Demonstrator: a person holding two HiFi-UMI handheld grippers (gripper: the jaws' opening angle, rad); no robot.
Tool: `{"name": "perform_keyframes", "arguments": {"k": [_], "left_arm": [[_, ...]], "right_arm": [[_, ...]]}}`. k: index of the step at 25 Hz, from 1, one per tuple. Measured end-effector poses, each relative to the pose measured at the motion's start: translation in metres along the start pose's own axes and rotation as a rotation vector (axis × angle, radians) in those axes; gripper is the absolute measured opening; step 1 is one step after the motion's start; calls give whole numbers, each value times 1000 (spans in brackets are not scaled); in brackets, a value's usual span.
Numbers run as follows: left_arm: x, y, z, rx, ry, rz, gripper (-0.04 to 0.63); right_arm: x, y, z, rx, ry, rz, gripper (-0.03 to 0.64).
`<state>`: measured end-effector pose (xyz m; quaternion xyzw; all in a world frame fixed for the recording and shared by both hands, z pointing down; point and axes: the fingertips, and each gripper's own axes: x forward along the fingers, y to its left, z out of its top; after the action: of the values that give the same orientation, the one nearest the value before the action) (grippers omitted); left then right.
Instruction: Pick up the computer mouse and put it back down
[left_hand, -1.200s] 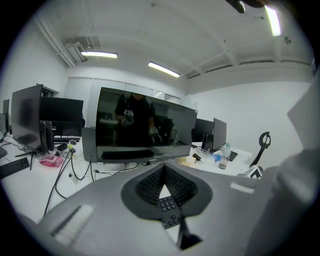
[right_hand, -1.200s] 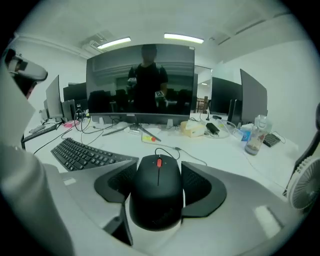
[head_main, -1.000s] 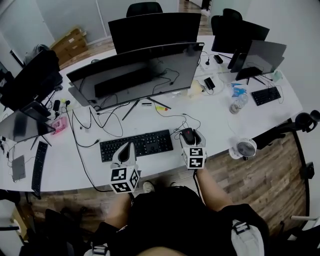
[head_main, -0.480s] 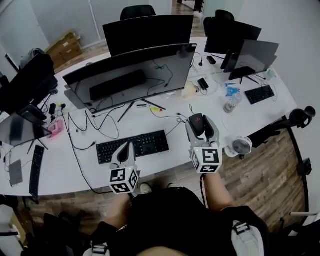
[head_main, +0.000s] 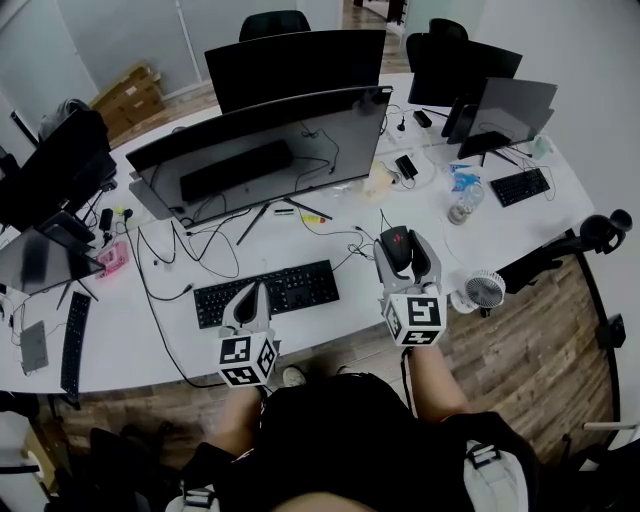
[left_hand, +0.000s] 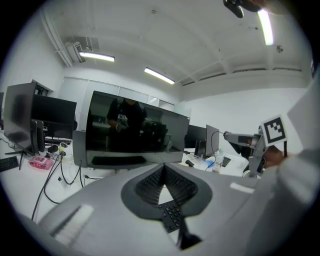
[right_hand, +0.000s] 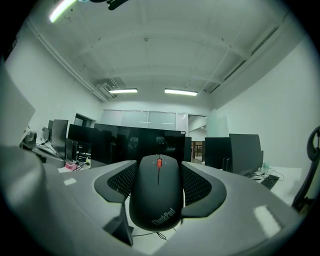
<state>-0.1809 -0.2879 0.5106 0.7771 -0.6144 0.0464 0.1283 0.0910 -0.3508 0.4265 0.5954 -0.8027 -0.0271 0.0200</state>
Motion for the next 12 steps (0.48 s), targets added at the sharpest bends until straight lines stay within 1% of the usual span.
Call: {"name": "perform_keyframes", "arguments": {"k": [4, 12], "left_arm": [[-1, 2, 1, 4, -1, 9, 54], [-6, 7, -2, 12, 15, 26, 54]], "right_arm": [[12, 2, -37, 24, 64, 8, 275], [22, 12, -153, 41, 284, 24, 275]]}}
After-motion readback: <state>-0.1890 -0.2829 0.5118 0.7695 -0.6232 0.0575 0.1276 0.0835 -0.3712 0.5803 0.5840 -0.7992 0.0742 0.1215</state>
